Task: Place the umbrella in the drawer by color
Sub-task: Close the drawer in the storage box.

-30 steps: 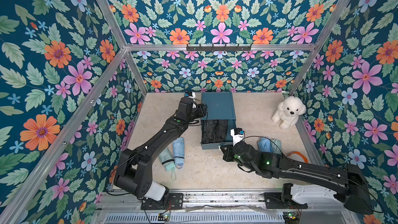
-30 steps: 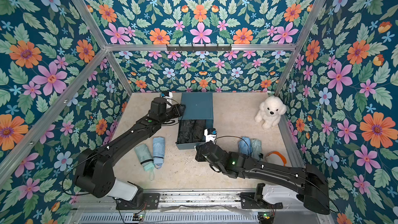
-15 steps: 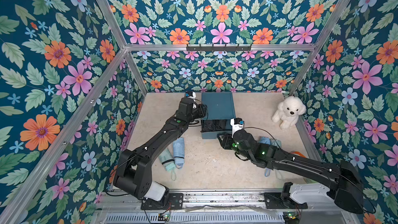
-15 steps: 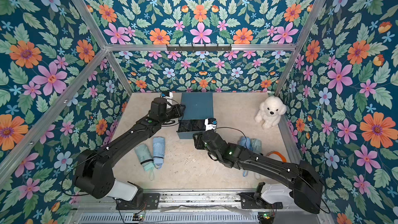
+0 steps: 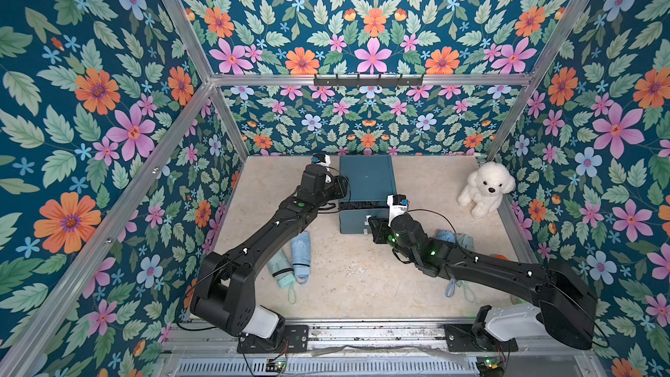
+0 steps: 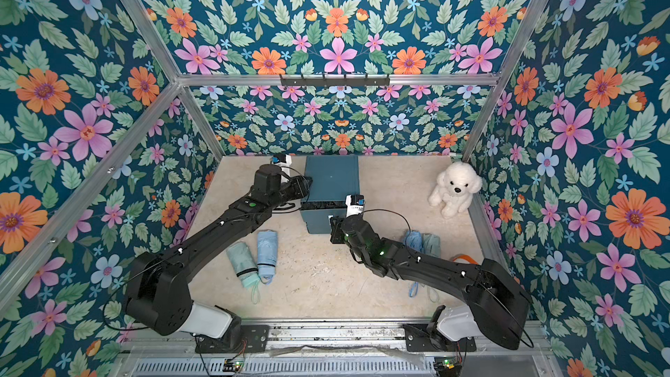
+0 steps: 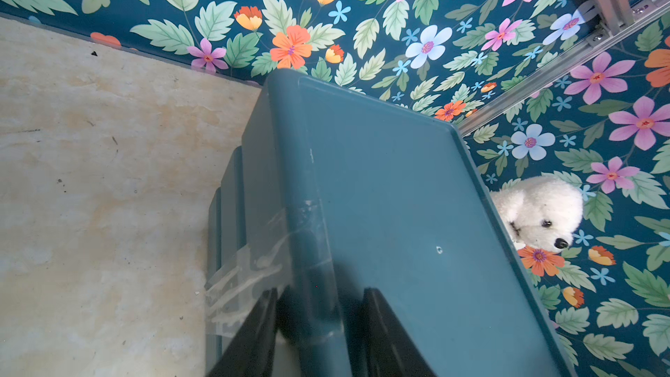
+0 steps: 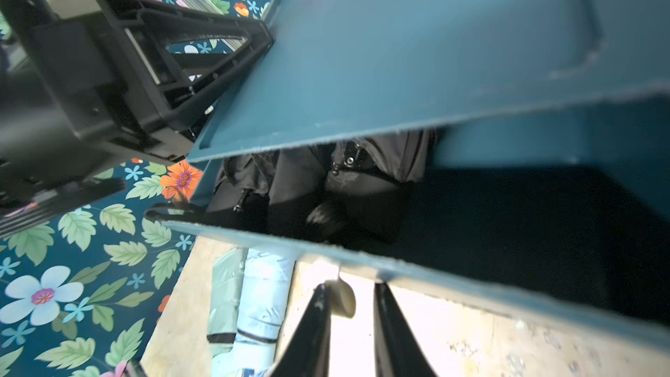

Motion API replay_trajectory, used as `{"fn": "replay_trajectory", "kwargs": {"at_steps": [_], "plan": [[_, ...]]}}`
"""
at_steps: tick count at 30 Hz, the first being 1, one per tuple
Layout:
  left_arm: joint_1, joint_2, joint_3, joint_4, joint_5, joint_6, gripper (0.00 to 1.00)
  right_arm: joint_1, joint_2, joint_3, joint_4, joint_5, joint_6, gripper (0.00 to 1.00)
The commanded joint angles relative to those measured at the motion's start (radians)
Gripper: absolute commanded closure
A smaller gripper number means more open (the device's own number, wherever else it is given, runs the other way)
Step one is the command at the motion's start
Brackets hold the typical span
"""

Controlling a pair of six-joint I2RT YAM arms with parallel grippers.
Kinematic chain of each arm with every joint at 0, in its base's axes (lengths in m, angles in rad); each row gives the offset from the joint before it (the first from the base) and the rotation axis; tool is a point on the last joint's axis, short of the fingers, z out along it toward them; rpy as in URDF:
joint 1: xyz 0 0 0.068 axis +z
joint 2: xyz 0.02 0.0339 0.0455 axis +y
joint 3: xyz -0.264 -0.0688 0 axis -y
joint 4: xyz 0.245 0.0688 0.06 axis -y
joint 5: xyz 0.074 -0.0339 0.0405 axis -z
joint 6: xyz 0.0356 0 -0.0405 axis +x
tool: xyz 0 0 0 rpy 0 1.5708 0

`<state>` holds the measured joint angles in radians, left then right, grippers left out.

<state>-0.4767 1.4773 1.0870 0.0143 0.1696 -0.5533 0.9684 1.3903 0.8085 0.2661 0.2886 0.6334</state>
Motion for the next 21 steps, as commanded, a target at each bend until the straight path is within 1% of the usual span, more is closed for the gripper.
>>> {"fn": "replay_trajectory", "kwargs": {"at_steps": [1, 4, 10, 14, 16, 18, 21], "plan": [[-0.008, 0.007, -0.012, -0.209, 0.055, 0.032, 0.57, -0.01, 0.025, 0.019, 0.103, 0.061, -0.044, 0.81], [-0.008, 0.0, -0.013, -0.209, 0.053, 0.037, 0.57, -0.02, 0.045, 0.039, 0.096, 0.08, -0.041, 0.83], [-0.008, -0.005, -0.018, -0.208, 0.053, 0.044, 0.57, -0.038, 0.084, 0.078, 0.046, 0.124, -0.021, 0.82], [-0.008, -0.009, -0.022, -0.202, 0.062, 0.049, 0.57, -0.046, 0.123, 0.099, 0.027, 0.124, -0.017, 0.75], [-0.009, -0.011, -0.022, -0.201, 0.065, 0.049, 0.58, -0.047, 0.138, 0.108, 0.022, 0.12, -0.017, 0.7], [-0.008, -0.014, -0.024, -0.201, 0.065, 0.049, 0.57, -0.046, 0.139, 0.108, 0.024, 0.108, -0.015, 0.67], [-0.008, -0.015, -0.024, -0.203, 0.068, 0.051, 0.57, -0.027, 0.102, 0.084, 0.02, 0.108, -0.009, 0.65]]}}
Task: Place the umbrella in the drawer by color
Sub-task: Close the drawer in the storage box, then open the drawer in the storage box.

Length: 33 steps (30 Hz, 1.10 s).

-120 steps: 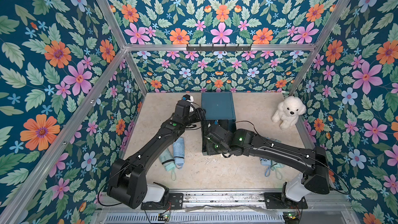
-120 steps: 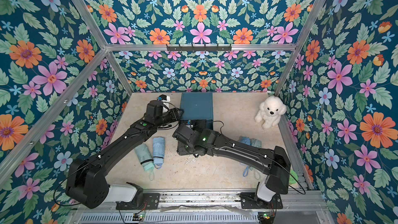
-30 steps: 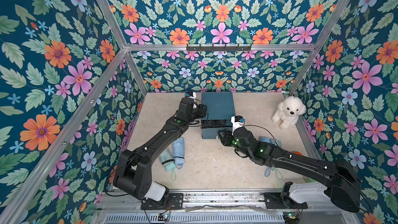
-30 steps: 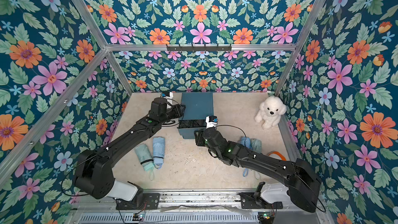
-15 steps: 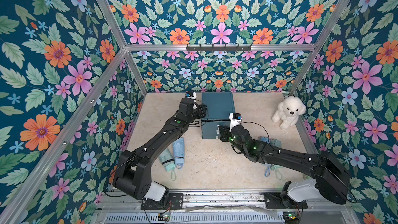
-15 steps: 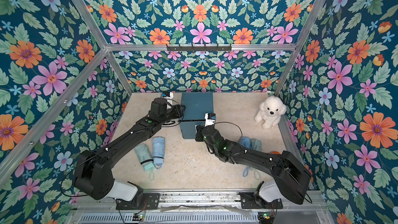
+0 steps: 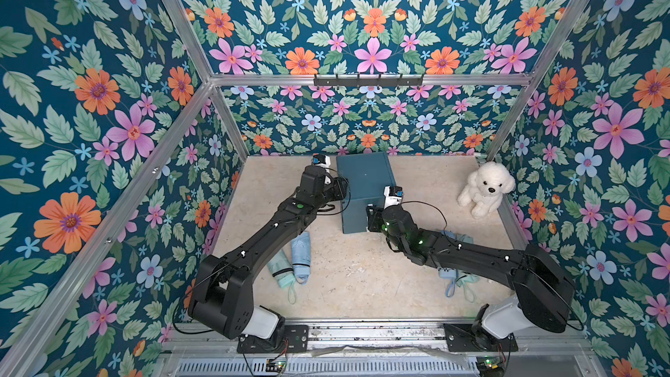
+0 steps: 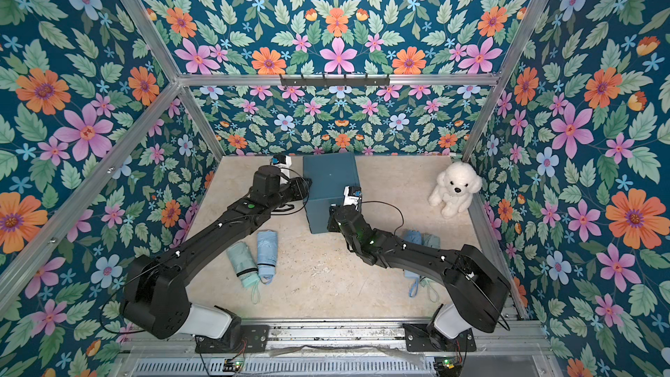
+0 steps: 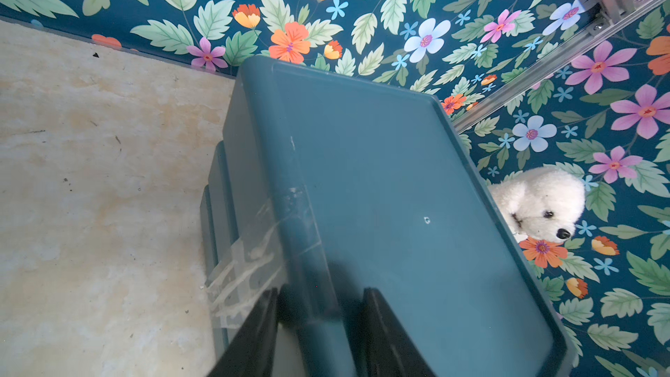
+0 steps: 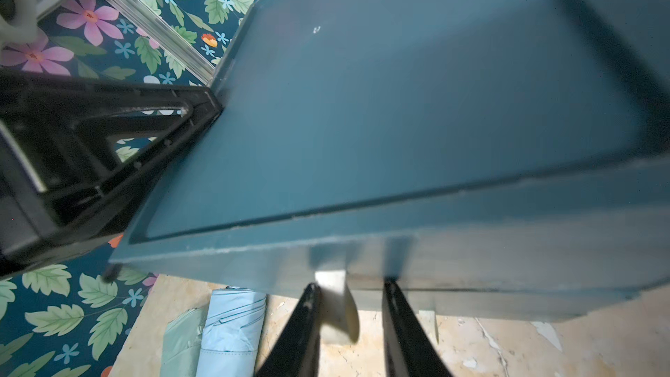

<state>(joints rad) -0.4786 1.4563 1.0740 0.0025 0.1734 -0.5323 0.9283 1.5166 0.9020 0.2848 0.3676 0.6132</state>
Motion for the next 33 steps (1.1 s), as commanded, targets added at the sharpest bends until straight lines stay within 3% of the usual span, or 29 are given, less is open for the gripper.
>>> {"fn": "replay_trajectory", "kwargs": {"at_steps": [1, 4, 6, 14, 25, 33], "plan": [[-0.006, 0.004, -0.011, -0.191, 0.064, 0.029, 0.57, 0.03, -0.047, -0.021, -0.006, 0.048, 0.019, 0.64], [-0.006, 0.003, -0.006, -0.193, 0.058, 0.028, 0.56, 0.035, -0.122, -0.077, -0.02, 0.017, 0.111, 0.5], [-0.006, 0.006, 0.001, -0.192, 0.058, 0.028, 0.55, 0.023, -0.17, -0.134, 0.026, -0.034, 0.163, 0.47], [-0.005, 0.018, 0.026, -0.203, 0.048, 0.029, 0.54, -0.082, -0.124, -0.191, 0.203, -0.343, 0.318, 0.55], [-0.005, 0.011, 0.025, -0.211, 0.049, 0.033, 0.53, -0.118, 0.02, -0.234, 0.389, -0.425, 0.435, 0.59], [-0.005, 0.003, 0.02, -0.212, 0.047, 0.04, 0.53, -0.134, 0.071, -0.261, 0.483, -0.406, 0.477, 0.61]]}}
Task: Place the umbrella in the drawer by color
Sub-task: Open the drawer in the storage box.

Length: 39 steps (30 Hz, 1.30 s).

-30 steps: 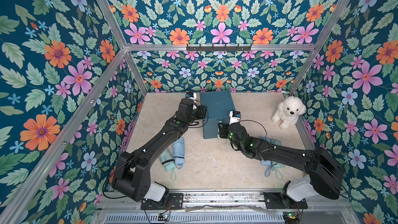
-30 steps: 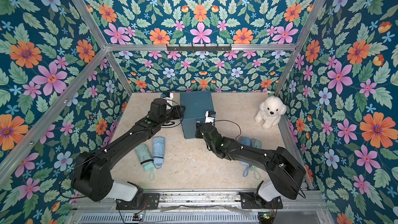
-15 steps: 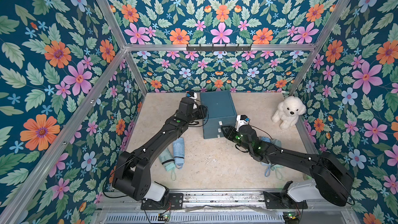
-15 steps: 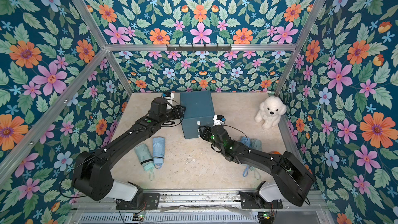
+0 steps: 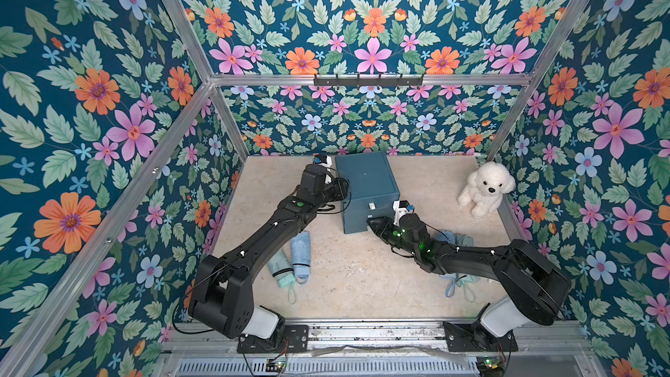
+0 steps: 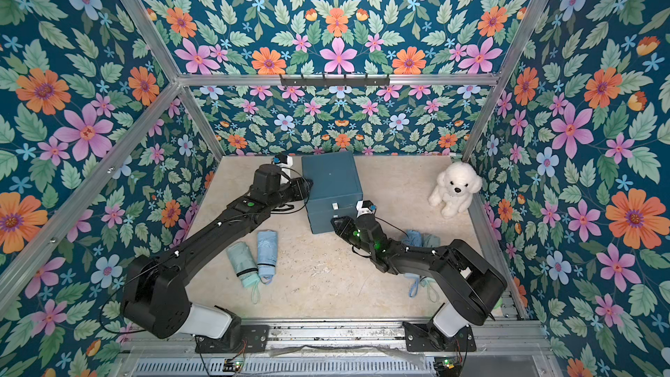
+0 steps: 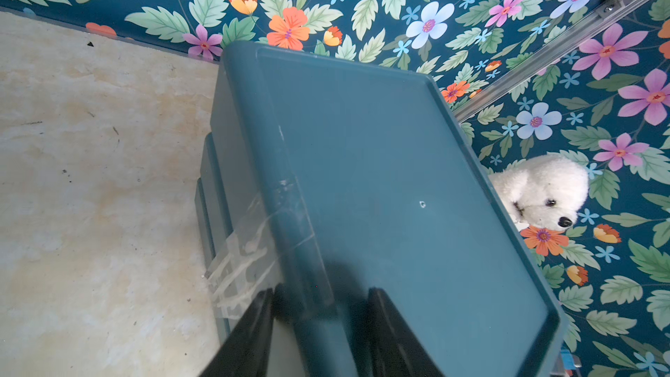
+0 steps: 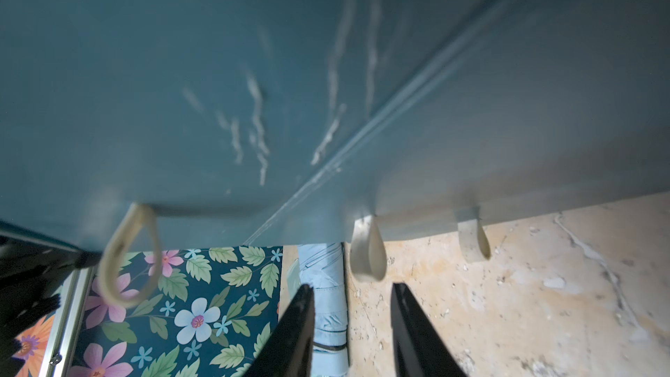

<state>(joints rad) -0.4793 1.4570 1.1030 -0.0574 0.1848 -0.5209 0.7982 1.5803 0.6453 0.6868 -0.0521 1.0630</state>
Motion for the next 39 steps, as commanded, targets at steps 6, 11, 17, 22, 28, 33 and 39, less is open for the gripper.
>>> {"fn": "replay_trajectory", "kwargs": {"at_steps": [6, 11, 17, 22, 28, 33, 39], "plan": [[-0.004, -0.003, -0.015, -0.153, 0.036, 0.032, 0.53, -0.018, 0.036, -0.013, 0.114, 0.026, 0.043, 0.63], [-0.004, -0.004, -0.017, -0.153, 0.036, 0.034, 0.54, -0.025, 0.044, -0.015, 0.151, 0.034, 0.043, 0.68], [-0.004, -0.003, -0.023, -0.151, 0.034, 0.035, 0.54, -0.033, 0.056, 0.003, 0.15, 0.035, 0.027, 0.76], [-0.004, -0.004, -0.027, -0.151, 0.03, 0.036, 0.54, -0.033, 0.063, 0.007, 0.135, 0.038, 0.009, 0.97], [-0.004, -0.007, -0.026, -0.153, 0.021, 0.038, 0.53, 0.006, 0.035, -0.024, 0.111, 0.044, -0.014, 1.0], [-0.004, -0.009, -0.027, -0.159, -0.003, 0.032, 0.47, 0.104, -0.027, -0.034, 0.027, 0.121, -0.047, 1.0], [-0.004, -0.005, -0.034, -0.159, -0.009, 0.023, 0.46, 0.187, -0.111, -0.076, -0.035, 0.209, -0.043, 1.0]]}}
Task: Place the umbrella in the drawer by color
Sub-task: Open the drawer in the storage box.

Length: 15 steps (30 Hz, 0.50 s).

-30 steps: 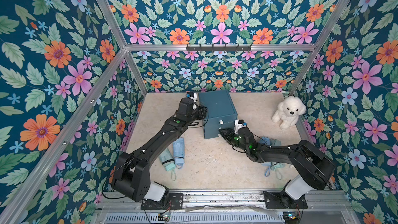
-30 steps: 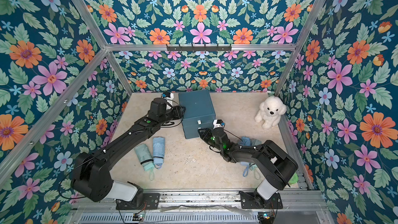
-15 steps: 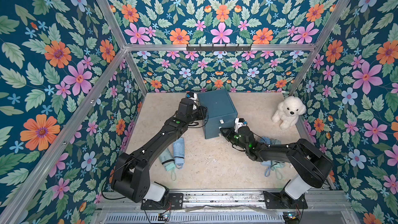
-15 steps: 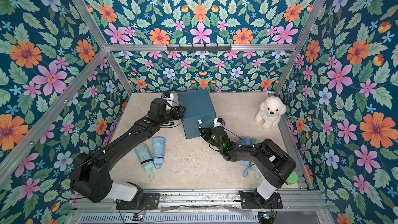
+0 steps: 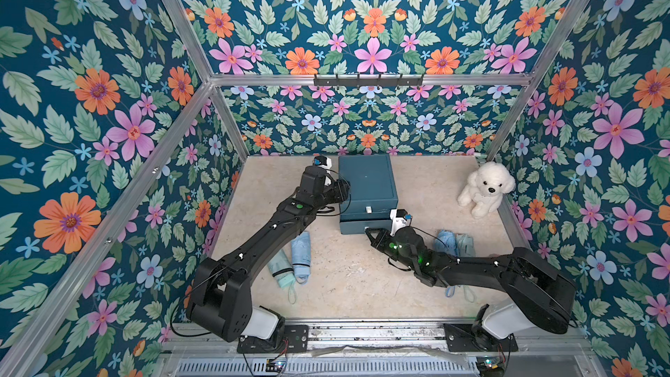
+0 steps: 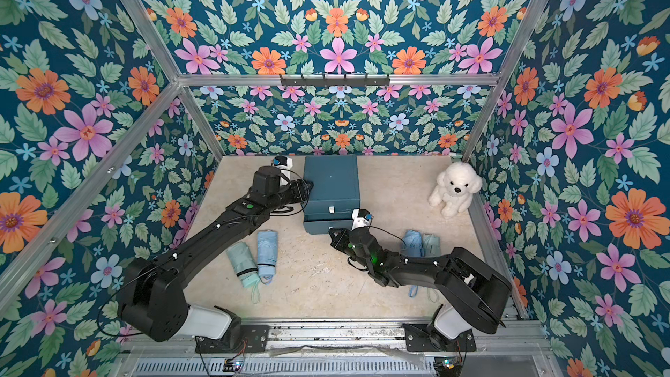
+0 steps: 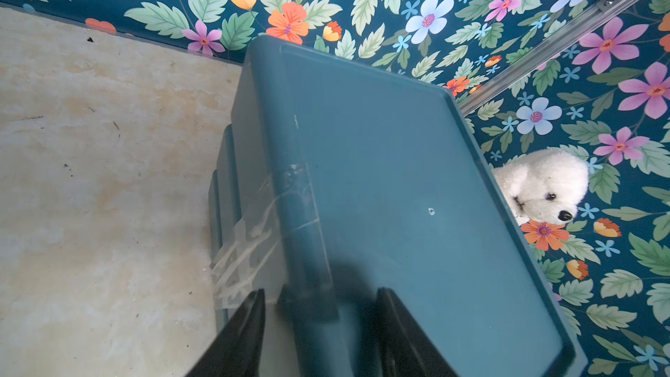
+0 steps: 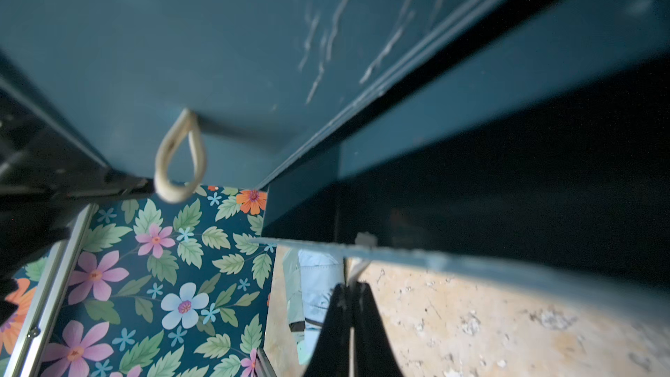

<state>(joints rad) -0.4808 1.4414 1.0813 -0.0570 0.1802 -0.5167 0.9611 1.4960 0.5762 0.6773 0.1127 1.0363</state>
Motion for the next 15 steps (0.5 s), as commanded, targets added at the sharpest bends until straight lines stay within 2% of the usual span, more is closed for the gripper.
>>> {"fn": "replay_trajectory", "kwargs": {"at_steps": [1, 7, 15], "plan": [[-0.002, 0.011, -0.013, -0.156, -0.002, 0.015, 0.46, 0.034, -0.038, -0.01, -0.041, 0.055, -0.018, 1.0], [-0.002, 0.017, -0.022, -0.152, -0.017, -0.022, 0.46, 0.106, -0.117, -0.056, -0.118, 0.131, -0.002, 1.0], [-0.002, 0.013, -0.04, -0.113, 0.02, -0.055, 0.46, 0.237, -0.258, -0.132, -0.279, 0.253, 0.059, 1.0]]}}
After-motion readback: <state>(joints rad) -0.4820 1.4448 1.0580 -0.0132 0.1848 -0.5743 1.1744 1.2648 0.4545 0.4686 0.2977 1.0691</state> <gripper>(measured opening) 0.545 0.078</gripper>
